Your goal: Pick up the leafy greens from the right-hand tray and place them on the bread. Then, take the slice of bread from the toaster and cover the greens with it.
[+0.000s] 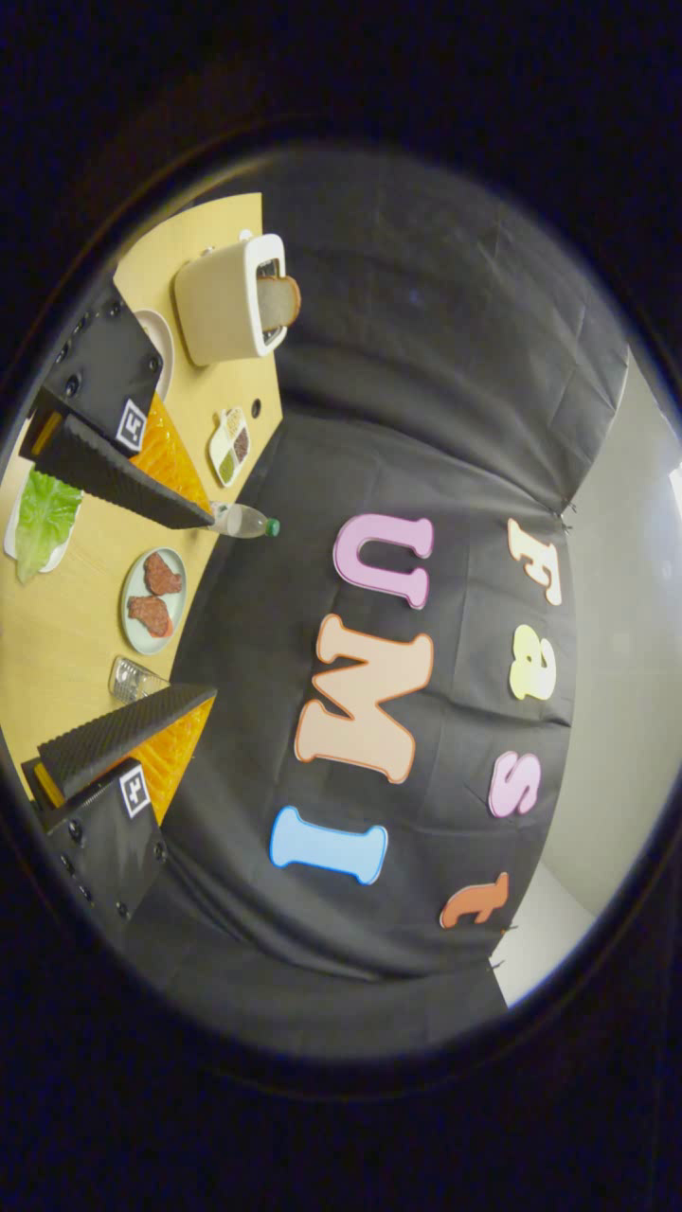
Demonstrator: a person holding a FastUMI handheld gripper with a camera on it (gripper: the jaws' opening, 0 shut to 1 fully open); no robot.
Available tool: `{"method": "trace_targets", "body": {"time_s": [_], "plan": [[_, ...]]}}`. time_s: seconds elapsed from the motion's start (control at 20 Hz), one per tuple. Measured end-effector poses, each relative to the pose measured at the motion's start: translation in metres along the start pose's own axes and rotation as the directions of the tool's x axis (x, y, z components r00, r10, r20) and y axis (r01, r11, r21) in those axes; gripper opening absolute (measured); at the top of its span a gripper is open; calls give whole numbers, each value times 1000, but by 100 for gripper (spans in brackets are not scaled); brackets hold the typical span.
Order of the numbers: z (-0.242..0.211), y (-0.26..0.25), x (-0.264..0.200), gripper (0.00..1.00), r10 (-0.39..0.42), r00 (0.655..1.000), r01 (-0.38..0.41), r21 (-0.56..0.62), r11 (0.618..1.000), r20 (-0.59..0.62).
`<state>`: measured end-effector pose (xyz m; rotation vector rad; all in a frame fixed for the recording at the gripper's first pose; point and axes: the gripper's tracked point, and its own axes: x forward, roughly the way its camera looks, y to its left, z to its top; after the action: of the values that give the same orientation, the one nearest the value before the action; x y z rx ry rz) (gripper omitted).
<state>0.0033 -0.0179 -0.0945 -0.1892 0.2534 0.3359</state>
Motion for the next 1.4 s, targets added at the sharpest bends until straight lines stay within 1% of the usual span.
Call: {"method": "trace_targets", "body": {"time_s": [0.35,0.65,0.75,0.85,0.95,1.15,1.3,1.4], "plan": [[-37,3,2,100,122,989,-127,-59,990,-87],[-74,19,10,100,221,959,-240,-89,967,-179],[-91,30,13,100,260,941,-286,-98,953,-215],[-107,41,14,100,306,917,-341,-105,934,-256],[-125,48,16,100,334,895,-382,-124,916,-295],[-154,66,21,100,404,840,-466,-99,879,-362],[-174,70,28,99,417,811,-498,-109,860,-411],[-190,76,28,99,435,784,-524,-96,846,-442]]}}
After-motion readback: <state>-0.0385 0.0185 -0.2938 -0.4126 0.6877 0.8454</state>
